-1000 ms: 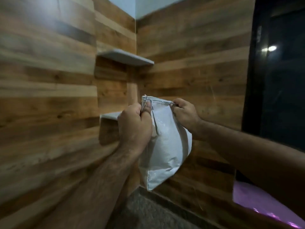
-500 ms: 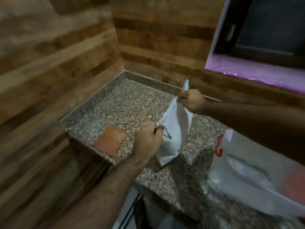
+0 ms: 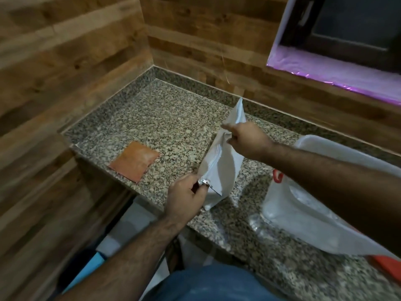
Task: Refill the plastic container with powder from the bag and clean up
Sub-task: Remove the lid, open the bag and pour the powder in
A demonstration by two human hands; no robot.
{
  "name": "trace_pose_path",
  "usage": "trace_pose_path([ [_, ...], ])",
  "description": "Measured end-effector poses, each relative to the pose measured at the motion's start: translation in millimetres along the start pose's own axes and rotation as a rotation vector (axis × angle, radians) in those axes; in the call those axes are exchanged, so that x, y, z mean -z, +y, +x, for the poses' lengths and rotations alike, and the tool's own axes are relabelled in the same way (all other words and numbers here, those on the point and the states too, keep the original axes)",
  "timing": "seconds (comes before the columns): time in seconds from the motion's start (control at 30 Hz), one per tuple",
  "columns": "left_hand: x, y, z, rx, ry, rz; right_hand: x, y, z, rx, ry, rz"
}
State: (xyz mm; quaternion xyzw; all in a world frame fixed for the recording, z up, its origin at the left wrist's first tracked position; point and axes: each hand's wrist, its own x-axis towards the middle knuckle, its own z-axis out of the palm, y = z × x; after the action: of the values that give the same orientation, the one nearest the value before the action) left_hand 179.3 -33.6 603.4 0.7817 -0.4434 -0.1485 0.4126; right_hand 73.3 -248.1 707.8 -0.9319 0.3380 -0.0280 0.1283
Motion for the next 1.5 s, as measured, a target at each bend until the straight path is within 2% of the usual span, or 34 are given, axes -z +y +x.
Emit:
trace_pose_path([
  [0.1, 8.1, -1.2, -4.8, 0.022, 0.018, -0.013, 3.2, -19.1, -28.4, 0.081, 0.097, 0.03],
  [0.3, 14.3, -5.5, -8.9, 0.003, 0.013, 0.007, -11.7, -55.1, -78.6, 0.239, -0.202, 0.062],
  [0.4, 14.0, -1.0, -8.2, -0.037, 0.031, 0.019, -30.7, -57.7, -82.2, 0.256, -0.155, -0.017],
  [0.53, 12.6, 4.5, -7.6, -0.122, 0.07, 0.124, -27.9, -45.3, -75.9, 0.303, -0.087, 0.025],
  [0.6, 11.5, 4.4, -7.5, -0.16, 0.077, 0.173, -16.8, -37.8, -69.2, 0.354, -0.129, 0.01],
  [0.7, 9.5, 3.4, -8.4, -0.184, 0.086, 0.198, -1.8, -29.0, -56.2, 0.363, -0.283, 0.026],
  [0.83, 5.3, 0.3, -8.4, -0.199, 0.104, 0.188, 12.8, -12.3, -27.5, 0.242, -0.398, 0.078],
  [0.93, 3.7, -4.6, -9.5, -0.208, 0.114, 0.154, 25.5, 10.9, 5.6, 0.119, -0.394, 0.047],
  [1.07, 1.7, -6.3, -10.6, -0.25, 0.149, 0.122, 37.3, 29.9, 42.8, 0.067, -0.329, -0.082],
  [1.23, -2.0, -19.7, -8.1, -0.265, 0.109, 0.127, 44.6, 40.4, 82.9, 0.03, -0.155, -0.244],
  [1.37, -1.5, -22.9, -2.3, -0.341, 0.072, 0.156, 51.4, 58.7, 104.3, -0.133, -0.051, -0.265],
  [1.5, -0.6, -24.1, 4.2, -0.37, -0.032, 0.15, 50.0, 65.5, 109.2, -0.39, 0.112, -0.175],
])
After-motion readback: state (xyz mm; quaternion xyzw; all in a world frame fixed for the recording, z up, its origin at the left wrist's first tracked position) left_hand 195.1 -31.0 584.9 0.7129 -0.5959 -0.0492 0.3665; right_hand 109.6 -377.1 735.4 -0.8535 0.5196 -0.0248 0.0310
